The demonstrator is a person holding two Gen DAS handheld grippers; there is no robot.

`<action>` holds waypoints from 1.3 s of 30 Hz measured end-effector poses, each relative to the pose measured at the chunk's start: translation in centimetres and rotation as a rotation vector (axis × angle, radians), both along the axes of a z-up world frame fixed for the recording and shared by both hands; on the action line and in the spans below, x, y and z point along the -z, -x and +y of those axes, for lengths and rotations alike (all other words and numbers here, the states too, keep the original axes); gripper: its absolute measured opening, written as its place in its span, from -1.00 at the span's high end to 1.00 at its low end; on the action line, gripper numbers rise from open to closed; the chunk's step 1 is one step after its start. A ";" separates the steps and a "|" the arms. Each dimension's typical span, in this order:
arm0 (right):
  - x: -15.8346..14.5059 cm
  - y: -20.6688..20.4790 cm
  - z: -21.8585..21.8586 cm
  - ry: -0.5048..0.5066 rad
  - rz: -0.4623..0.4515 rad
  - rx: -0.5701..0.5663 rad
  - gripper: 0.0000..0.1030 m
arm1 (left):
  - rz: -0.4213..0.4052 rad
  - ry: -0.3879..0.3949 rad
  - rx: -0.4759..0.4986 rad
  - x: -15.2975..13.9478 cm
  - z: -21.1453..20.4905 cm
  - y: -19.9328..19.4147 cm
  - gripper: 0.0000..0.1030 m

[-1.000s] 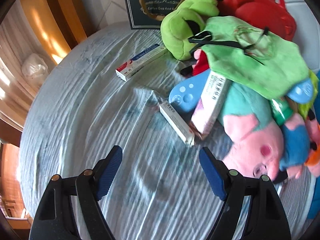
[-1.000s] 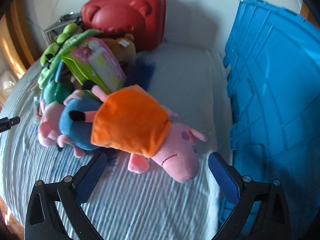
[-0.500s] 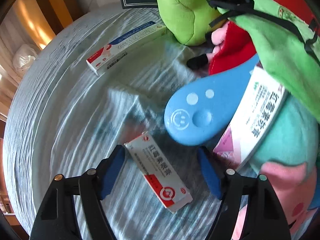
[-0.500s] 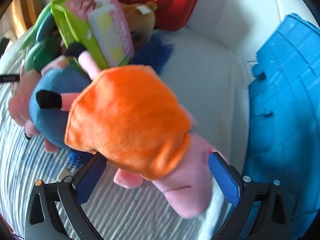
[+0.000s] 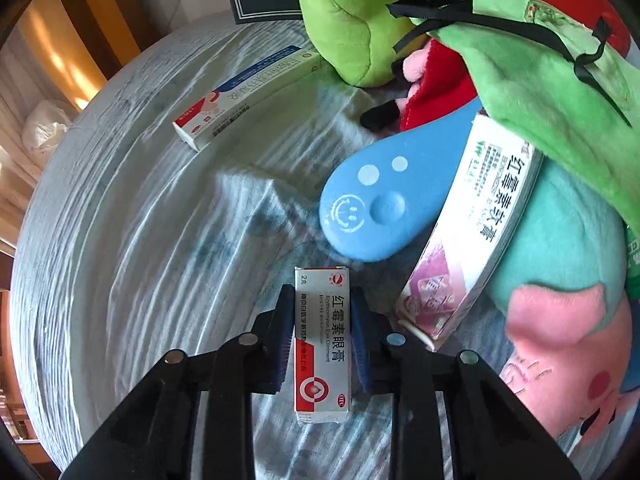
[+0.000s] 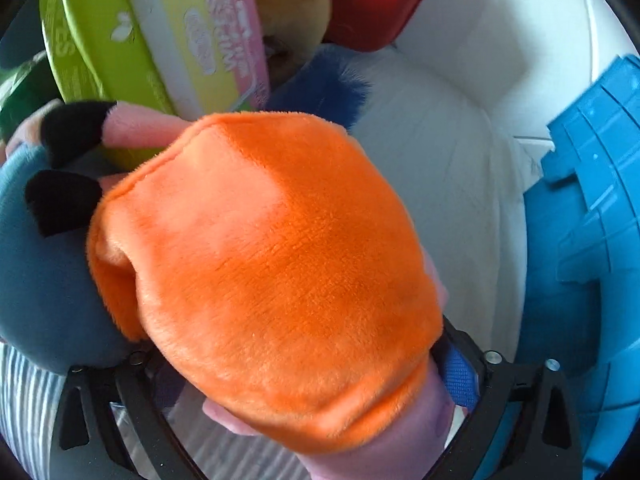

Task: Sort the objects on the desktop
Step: 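Grasp the red-white ointment box with the left gripper while the right grasps the orange-dressed pig, then carry the ointment box and pig plush over the blue crate and release both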

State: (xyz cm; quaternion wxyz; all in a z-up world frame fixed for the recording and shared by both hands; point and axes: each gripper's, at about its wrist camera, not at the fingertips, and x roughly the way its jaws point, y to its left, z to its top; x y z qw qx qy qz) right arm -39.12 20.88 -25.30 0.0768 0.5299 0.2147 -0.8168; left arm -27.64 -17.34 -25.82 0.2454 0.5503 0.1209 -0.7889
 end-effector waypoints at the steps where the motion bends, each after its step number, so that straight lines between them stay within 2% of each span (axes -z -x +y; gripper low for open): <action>1: -0.3 -0.1 0.2 0.017 0.004 0.013 -0.75 | 0.004 0.002 -0.003 -0.1 0.1 -0.4 0.49; 5: -2.2 -0.4 1.8 0.112 0.021 0.081 -0.58 | 0.033 0.013 -0.011 -1.1 0.4 -2.2 0.49; 8: -3.8 -1.0 3.0 0.193 0.019 0.124 -0.56 | 0.060 0.047 -0.008 -2.7 1.6 -3.5 0.49; 12: -6.6 -2.9 3.0 0.235 0.062 0.124 -0.55 | 0.129 0.095 0.014 -6.6 2.9 -5.6 0.49; 15: -9.9 -5.6 2.5 0.286 0.120 0.108 -0.55 | 0.196 0.133 0.044 -9.9 4.2 -7.2 0.49; 19: -15.4 -9.0 2.1 0.352 0.229 0.071 -0.55 | 0.299 0.188 0.099 -14.9 6.5 -9.5 0.49; 21: -18.4 -11.3 2.2 0.373 0.303 0.056 -0.55 | 0.344 0.197 0.130 -16.7 7.1 -10.1 0.49; 25: -23.3 -15.5 3.3 0.429 0.434 0.049 -0.55 | 0.445 0.208 0.204 -20.6 10.7 -12.0 0.49; 28: -26.6 -18.7 4.9 0.458 0.529 0.062 -0.55 | 0.499 0.207 0.264 -22.4 13.4 -12.6 0.49; 31: -29.2 -21.6 7.1 0.491 0.611 0.074 -0.55 | 0.557 0.202 0.325 -24.3 17.1 -12.9 0.49; 35: -32.1 -25.1 10.7 0.486 0.720 0.098 -0.56 | 0.624 0.192 0.404 -26.4 22.2 -12.7 0.49; 39: -34.1 -26.5 15.0 0.477 0.807 0.130 -0.56 | 0.671 0.182 0.484 -28.2 28.6 -12.1 0.49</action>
